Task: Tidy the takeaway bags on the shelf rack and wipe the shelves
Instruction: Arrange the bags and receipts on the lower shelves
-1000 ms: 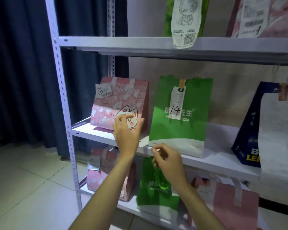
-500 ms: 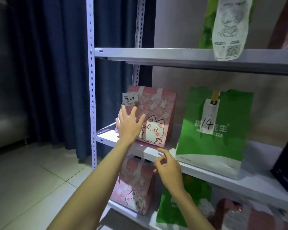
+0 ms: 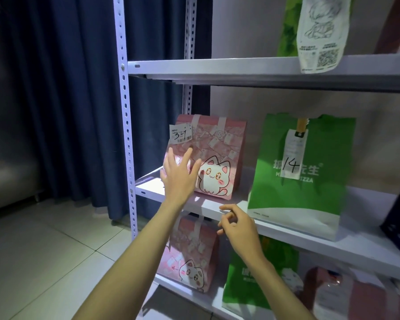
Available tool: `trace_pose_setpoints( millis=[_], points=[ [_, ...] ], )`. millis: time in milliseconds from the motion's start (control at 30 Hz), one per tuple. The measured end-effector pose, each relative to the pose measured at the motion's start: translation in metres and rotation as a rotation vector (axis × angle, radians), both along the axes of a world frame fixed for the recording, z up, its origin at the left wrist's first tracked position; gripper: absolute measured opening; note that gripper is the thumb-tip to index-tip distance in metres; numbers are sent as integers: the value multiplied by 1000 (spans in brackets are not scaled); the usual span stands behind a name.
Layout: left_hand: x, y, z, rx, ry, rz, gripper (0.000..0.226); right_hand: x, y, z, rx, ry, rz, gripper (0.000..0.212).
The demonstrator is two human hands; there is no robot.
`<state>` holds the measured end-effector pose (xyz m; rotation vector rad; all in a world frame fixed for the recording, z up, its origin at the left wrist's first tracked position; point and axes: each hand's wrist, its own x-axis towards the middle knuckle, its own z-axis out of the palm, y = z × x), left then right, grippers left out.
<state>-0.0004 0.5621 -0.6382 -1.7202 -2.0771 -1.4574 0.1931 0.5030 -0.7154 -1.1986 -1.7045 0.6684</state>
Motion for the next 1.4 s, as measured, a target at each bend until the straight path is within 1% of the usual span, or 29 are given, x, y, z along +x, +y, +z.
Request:
trace_pose_setpoints(
  millis=[133, 200, 267, 333, 433, 500, 533, 633, 733, 767, 833, 900, 1067, 1167, 1233, 1300, 1400],
  points=[
    [-17, -40, -46, 158, -25, -45, 36, 5, -3, -4, 60, -58, 28, 15],
    [-27, -57, -77, 177, -37, -27, 28, 5, -4, -4, 69, -47, 32, 16],
    [-37, -69, -106, 171, -90, -41, 22, 5, -6, -8, 83, -48, 33, 17],
    [-48, -79, -135, 159, -130, -60, 15, 4, -10, -24, 108, -91, 38, 20],
    [-64, -83, -180, 55, -156, -36, 14, 7, -20, -72, 28, -153, 89, 22],
    [-71, -79, -211, -70, -160, -13, 18, 10, -29, -106, -53, -182, 122, 23],
    [-73, -75, -224, -152, -157, -18, 23, 10, -33, -120, -80, -193, 129, 23],
    [-71, -67, -253, -383, -126, -55, 51, 12, -39, -146, -144, -203, 140, 27],
    [-68, -57, -273, -475, -88, -71, 73, 16, -41, -163, -203, -199, 136, 29],
    [-67, -54, -277, -486, -81, -70, 76, 18, -42, -168, -220, -200, 133, 28],
    [-66, -49, -281, -492, -85, -58, 68, 21, -42, -175, -250, -204, 136, 25],
    [-67, -44, -285, -487, -72, -40, 61, 26, -40, -183, -275, -203, 119, 24],
    [-75, -38, -299, -468, 23, -45, 64, 37, -36, -202, -331, -169, 46, 24],
    [-63, -36, -301, -443, -40, -34, 62, 41, -33, -201, -344, -139, 29, 26],
    [-44, -40, -295, -352, -89, -27, 58, 47, -31, -201, -335, -101, 10, 30],
    [-19, -48, -283, -223, -124, -38, 45, 57, -29, -200, -296, -68, -49, 32],
    [30, -64, -266, -88, -156, -160, 29, 78, -25, -200, -247, 7, -180, 31]
  ],
)
